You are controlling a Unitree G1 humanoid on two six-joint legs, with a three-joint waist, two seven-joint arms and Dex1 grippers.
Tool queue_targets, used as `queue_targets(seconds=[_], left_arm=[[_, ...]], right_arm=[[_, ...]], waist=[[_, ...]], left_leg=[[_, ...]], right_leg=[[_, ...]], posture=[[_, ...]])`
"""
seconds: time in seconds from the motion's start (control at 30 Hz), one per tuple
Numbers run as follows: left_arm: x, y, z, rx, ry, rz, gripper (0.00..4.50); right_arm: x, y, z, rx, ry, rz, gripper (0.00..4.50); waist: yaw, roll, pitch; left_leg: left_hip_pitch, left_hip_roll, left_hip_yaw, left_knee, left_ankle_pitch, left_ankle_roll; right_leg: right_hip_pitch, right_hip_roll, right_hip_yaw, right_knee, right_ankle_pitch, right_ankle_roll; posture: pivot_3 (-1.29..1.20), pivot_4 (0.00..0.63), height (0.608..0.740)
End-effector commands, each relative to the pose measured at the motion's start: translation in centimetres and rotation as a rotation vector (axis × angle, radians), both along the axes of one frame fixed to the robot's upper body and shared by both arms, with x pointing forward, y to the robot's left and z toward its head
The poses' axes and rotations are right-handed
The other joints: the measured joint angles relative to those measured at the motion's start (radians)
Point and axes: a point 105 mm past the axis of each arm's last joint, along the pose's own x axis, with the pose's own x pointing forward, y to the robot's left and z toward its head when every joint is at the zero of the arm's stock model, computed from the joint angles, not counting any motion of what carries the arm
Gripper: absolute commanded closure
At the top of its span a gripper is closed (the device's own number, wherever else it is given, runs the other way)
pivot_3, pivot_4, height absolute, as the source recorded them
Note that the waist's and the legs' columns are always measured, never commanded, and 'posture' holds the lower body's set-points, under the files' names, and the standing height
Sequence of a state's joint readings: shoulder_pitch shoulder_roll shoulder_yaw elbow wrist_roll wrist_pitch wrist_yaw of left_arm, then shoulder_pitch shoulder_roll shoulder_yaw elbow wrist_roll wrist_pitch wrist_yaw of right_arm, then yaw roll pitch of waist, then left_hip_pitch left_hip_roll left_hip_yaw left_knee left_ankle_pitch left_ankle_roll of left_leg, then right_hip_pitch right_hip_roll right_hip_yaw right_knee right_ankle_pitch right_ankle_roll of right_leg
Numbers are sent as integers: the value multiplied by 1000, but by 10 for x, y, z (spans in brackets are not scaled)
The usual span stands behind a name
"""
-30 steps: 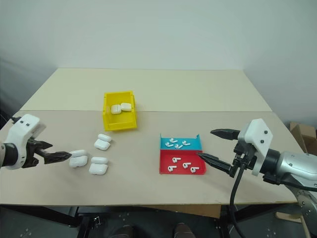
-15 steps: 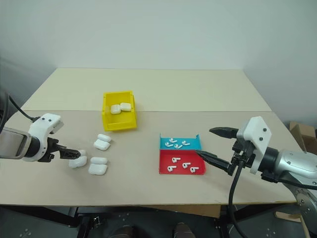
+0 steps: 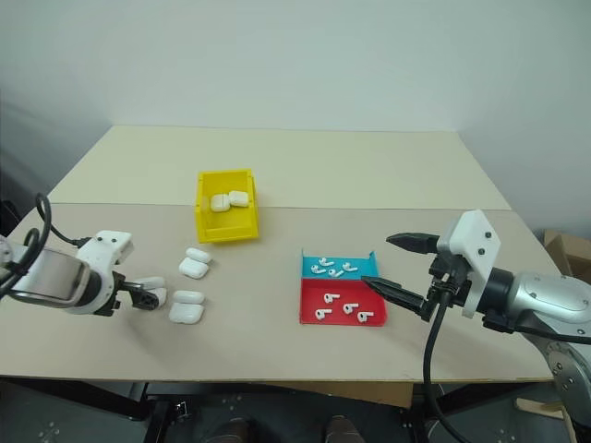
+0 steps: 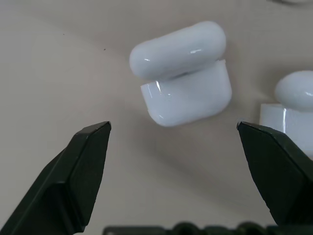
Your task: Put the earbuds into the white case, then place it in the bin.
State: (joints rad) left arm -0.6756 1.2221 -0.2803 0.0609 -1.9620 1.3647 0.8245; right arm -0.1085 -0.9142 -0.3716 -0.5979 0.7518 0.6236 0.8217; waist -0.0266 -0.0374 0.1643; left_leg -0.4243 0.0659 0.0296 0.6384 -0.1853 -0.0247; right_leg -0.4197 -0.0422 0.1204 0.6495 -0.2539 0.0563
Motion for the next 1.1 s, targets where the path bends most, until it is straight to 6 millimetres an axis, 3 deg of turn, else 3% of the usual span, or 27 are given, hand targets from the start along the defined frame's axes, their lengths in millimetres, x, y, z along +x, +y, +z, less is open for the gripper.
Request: queue_targets(seconds=[0.03, 0.2, 0.5, 0.6, 0.73, 0.83, 0.97, 1.03, 1.1], left_arm=[[13, -4, 9, -2, -61, 44, 0], [23, -15, 2, -33, -58, 71, 0], [27, -16, -9, -13, -50, 161, 0], [27, -17, -9, -16, -60, 171, 548], [27, -18, -5, -6, -83, 171, 1713], [26, -14, 1, -6, -98, 158, 1714], [17, -29, 34, -20, -226, -40, 1714], [18, -40, 65, -34, -425, -134, 1714], [20, -42, 81, -84, -555, -161, 1714]], right_arm=[[-2, 2, 9, -10, -34, 5, 25], [-2, 3, 12, -11, -38, 5, 25], [-4, 3, 14, -11, -43, -5, 25], [-4, 3, 14, -13, -42, -7, 0], [-4, 3, 15, -12, -48, -15, 0], [-4, 2, 16, -10, -57, -24, 0], [-2, 2, 16, -5, -64, -36, 0], [0, 2, 16, 3, -71, -43, 0], [2, 4, 15, 10, -76, -45, 0]], waist=[[6, 0, 0], [16, 0, 0], [16, 0, -1], [17, -1, -1], [15, -1, -1], [15, -1, -1], [12, -1, -1], [14, -1, -1], [16, 0, -1]], left_leg=[[0, 0, 0, 0, 0, 0], [0, -1, 0, 0, 0, 0], [0, -1, 0, 0, 1, -1], [0, -1, 0, 0, 1, -1], [0, -1, 0, 0, 1, -3], [0, -1, -1, 0, 2, -3], [-1, -1, 0, 0, 2, -3], [-1, -1, 0, 0, 2, -3], [-1, -1, 0, 0, 2, -4]], right_leg=[[0, 0, 0, 0, 0, 0], [0, 0, 0, 0, 0, 0], [0, 0, 0, 0, 1, 0], [1, 0, 0, 0, 1, 0], [0, 0, 0, 0, 1, 0], [0, 0, 0, 0, 1, 0], [0, 0, 0, 0, 1, 0], [-1, 0, 0, -1, 1, 0], [0, 0, 0, -2, 1, 0]], posture=[[0, 150, 740], [0, 150, 740], [0, 150, 740], [0, 150, 740], [0, 150, 740], [0, 150, 740], [0, 150, 740], [0, 150, 740], [0, 150, 740]])
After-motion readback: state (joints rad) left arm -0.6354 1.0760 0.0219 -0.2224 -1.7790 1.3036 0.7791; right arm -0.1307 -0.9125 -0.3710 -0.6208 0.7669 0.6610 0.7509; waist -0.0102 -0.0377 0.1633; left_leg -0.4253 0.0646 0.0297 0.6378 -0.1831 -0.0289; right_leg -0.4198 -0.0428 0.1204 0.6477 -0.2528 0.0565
